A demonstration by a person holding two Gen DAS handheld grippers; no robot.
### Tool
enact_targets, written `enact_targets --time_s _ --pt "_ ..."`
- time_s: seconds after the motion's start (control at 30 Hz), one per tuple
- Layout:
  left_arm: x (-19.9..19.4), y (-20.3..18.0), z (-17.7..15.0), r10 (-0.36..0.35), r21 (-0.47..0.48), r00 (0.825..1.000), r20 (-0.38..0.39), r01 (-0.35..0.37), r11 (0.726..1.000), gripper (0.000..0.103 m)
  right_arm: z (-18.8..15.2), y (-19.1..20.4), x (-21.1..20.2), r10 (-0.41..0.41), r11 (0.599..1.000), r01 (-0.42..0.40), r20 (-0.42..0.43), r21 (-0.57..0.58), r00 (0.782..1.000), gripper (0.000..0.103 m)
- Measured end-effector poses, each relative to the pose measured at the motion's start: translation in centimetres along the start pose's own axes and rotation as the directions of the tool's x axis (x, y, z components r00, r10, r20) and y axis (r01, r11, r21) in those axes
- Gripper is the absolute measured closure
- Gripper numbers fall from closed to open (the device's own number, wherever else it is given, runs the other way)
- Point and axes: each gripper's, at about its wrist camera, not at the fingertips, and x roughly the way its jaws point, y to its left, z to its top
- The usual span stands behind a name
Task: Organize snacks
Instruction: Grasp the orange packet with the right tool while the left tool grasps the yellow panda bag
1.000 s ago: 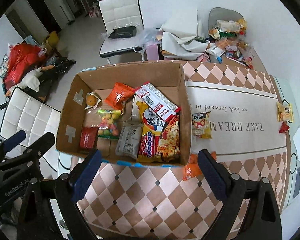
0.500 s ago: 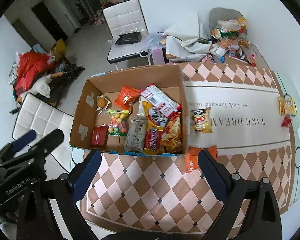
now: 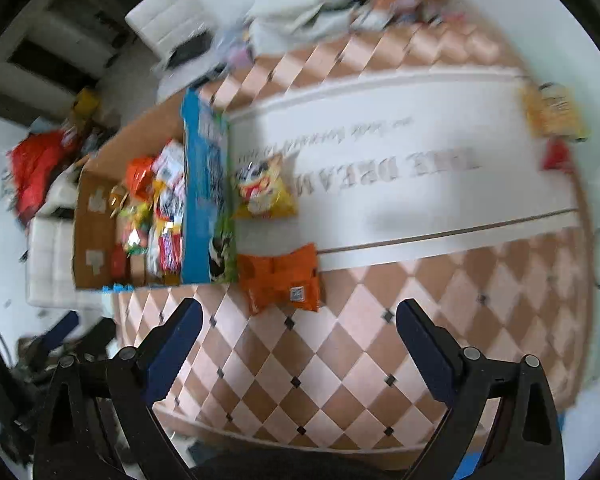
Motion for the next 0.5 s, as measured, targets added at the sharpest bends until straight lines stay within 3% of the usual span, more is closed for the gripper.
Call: enact_targets --time_s 0.1,0.17,0.27,0.3,0.43,0.5 --pt "2.1 -0.2 -1.7 0.079 -0.06 0.996 -0.046 -0.082 0.995 0.002 1.1 0.3 4.0 0.033 0.986 -0.045 -0.078 -0.161 0.996 0.004" --pt "3.0 0.0 -2.7 0.117 -0.097 0.99 -0.074 -0.124 0.988 0.002 1.5 1.8 6.9 0.015 0.947 -0.056 -0.13 -0.316 0.991 0.004" --pt "4.3 0.2 -4.2 0.164 -0.142 0.981 -0.106 -0.178 0.974 0.002 1.0 4.7 10.4 -0.055 0.827 -0.053 -0.174 -0.56 0.983 0.004" --pt "4.6 0.2 -4.5 0.173 -0.15 0.978 -0.113 -0.189 0.97 0.002 0.5 6.0 11.5 -0.083 0.761 -0.054 -0.179 -0.646 0.98 0.004" --pt "5.8 0.1 -5.3 0.194 -0.178 0.97 -0.146 -0.219 0.959 0.002 -0.8 8.5 14.8 -0.148 0.596 -0.082 -0.21 -0.799 0.966 0.004" --pt "6.1 -0.1 -5.3 0.203 -0.178 0.967 -0.152 -0.229 0.957 0.002 -0.9 9.1 16.3 -0.186 0.55 -0.079 -0.215 -0.832 0.959 0.005"
